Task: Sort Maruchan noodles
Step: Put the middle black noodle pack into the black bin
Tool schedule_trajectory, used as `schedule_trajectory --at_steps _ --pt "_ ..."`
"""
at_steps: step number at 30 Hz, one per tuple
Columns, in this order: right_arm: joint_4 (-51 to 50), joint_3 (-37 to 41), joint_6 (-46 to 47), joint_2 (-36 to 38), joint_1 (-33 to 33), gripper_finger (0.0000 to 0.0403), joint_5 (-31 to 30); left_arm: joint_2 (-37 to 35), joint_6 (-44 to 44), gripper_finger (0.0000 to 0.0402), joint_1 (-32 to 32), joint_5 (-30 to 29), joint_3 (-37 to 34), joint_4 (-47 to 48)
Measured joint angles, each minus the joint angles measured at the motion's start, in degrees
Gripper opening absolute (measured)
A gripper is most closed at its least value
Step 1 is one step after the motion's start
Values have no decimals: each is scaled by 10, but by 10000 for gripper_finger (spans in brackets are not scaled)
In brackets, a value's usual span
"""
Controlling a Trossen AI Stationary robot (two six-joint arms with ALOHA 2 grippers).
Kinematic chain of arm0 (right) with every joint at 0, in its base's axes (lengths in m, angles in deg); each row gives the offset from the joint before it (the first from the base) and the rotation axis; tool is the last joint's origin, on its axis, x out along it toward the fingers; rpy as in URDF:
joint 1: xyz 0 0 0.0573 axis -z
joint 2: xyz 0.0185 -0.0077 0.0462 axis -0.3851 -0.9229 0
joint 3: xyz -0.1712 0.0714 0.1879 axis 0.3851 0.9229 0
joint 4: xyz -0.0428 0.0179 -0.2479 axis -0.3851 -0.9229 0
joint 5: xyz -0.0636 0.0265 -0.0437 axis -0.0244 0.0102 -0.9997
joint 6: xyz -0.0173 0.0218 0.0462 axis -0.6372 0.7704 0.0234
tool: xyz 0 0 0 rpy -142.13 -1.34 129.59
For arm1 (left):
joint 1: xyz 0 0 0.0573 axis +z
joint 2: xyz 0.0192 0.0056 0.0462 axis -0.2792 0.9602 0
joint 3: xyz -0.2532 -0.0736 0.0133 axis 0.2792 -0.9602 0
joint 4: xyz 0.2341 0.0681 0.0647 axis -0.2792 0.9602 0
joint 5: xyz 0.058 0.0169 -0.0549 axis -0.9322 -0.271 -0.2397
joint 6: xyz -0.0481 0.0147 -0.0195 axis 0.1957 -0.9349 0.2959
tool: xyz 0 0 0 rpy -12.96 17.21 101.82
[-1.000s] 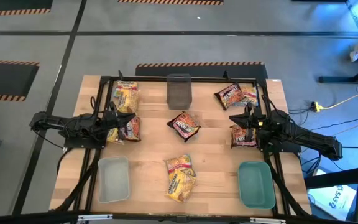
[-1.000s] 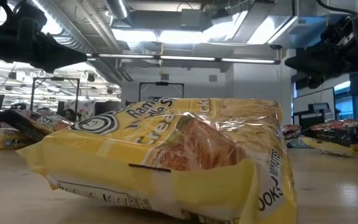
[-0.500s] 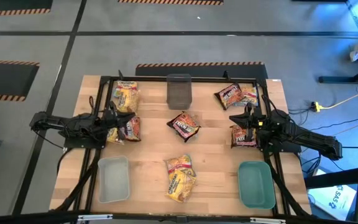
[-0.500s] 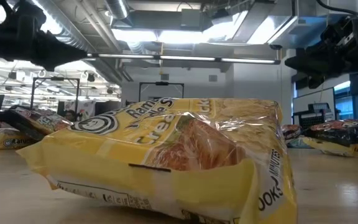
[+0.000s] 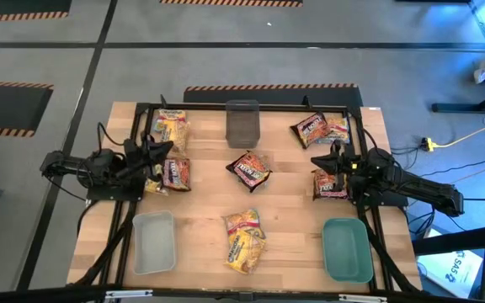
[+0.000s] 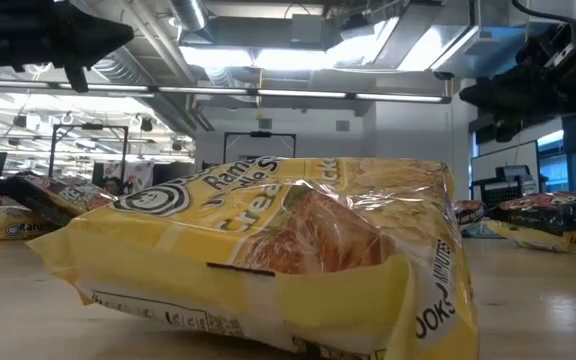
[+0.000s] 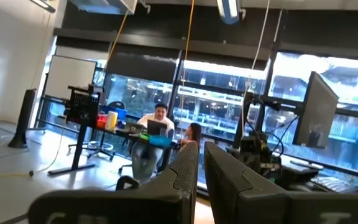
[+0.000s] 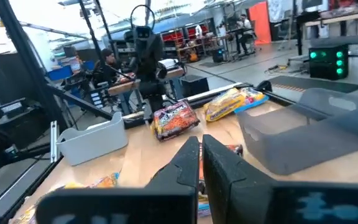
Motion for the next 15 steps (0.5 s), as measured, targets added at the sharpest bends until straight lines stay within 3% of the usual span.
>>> schedule_trajectory --at_steps 8,15 --pt "92 0 17 -22 0 10 -115 86 -2 22 0 -13 0 -68" --pt "198 -3 18 -169 0 10 -134 265 -4 6 30 -2 19 -207"
